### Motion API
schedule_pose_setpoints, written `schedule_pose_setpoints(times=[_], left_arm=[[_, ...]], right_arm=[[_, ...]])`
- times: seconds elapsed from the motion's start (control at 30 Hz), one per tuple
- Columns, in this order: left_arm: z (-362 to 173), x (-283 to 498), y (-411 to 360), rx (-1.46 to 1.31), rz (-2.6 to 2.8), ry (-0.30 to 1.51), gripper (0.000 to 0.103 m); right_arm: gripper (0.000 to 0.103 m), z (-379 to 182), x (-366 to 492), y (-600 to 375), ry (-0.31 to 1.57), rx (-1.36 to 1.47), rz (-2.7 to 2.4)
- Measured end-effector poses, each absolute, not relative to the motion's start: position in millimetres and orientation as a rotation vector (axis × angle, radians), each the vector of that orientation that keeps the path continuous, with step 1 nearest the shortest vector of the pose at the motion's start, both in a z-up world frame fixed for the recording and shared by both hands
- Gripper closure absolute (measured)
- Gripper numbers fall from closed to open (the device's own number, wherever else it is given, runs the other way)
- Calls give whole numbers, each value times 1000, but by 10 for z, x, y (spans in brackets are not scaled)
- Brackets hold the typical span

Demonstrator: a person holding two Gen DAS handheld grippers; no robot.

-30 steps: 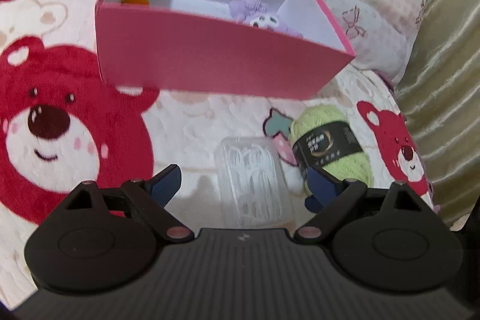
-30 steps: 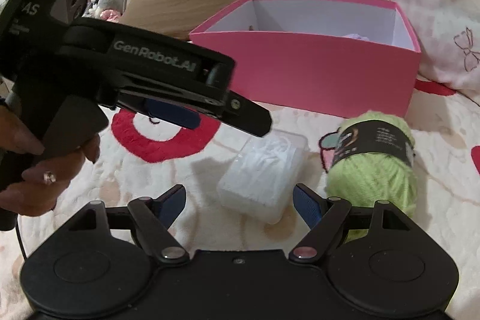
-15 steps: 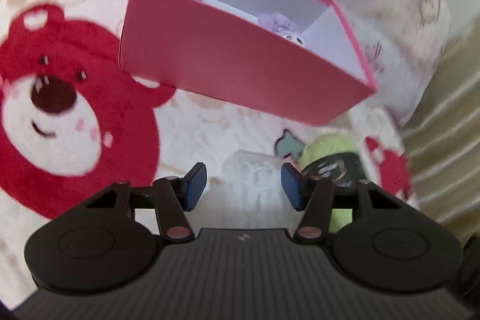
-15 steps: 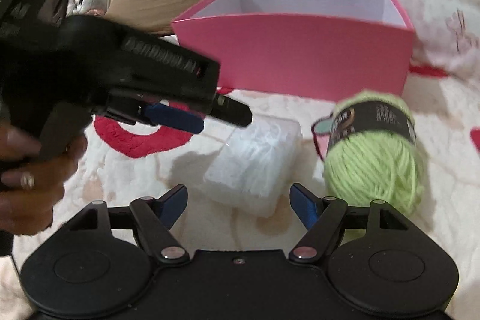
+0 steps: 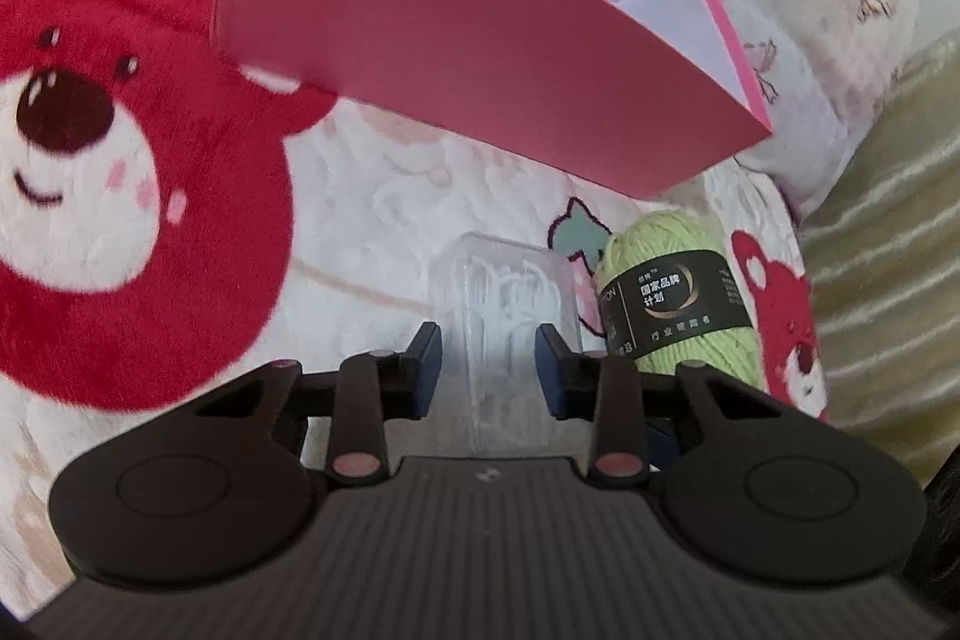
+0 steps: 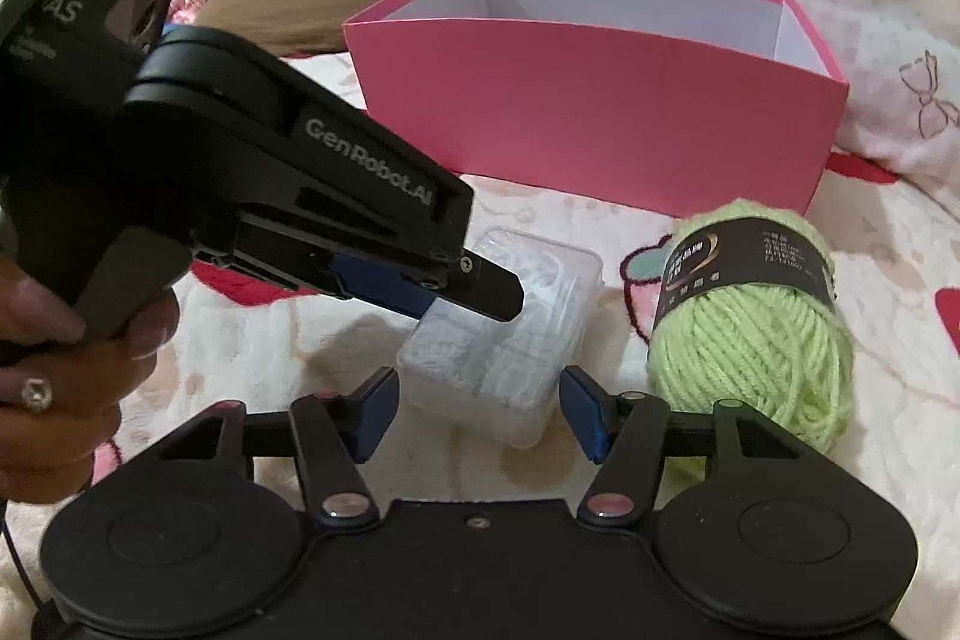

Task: Organize objects
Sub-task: 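Lower the left tool onto the clear plastic case and close on it, then lift the clear plastic case with the left tool and carry it over the pink box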

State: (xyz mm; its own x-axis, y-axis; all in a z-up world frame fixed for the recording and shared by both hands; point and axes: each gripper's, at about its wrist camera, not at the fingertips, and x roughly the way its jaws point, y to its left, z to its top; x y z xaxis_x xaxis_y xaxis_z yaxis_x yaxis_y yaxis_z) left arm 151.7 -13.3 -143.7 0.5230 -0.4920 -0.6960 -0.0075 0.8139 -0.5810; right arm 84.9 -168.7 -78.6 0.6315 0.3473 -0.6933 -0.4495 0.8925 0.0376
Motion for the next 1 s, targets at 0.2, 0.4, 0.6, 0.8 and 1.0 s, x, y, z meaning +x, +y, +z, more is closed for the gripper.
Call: schedule_pose_setpoints(times=[0.2,0.4,0.6,0.8,1.0], left_arm=[[-1549,1460,49,-801,-289,1021,71],[-1557,1422,56,-809,-275,1025,71],[-1596,1469,13,-756,-269,994,68],[-1523,1401,-66,-625,-319,969,64],[-1620,1424,-16,-681,-313,996,64]], right_arm=[[26,-814,892,-1628,778,-130,410],[25,-857,914,-1602,785,-162,407],[35,-903,967,-1722,808,-113,412],[35,-837,1012,-1848,867,-15,449],[33,-832,988,-1889,886,-1,465]])
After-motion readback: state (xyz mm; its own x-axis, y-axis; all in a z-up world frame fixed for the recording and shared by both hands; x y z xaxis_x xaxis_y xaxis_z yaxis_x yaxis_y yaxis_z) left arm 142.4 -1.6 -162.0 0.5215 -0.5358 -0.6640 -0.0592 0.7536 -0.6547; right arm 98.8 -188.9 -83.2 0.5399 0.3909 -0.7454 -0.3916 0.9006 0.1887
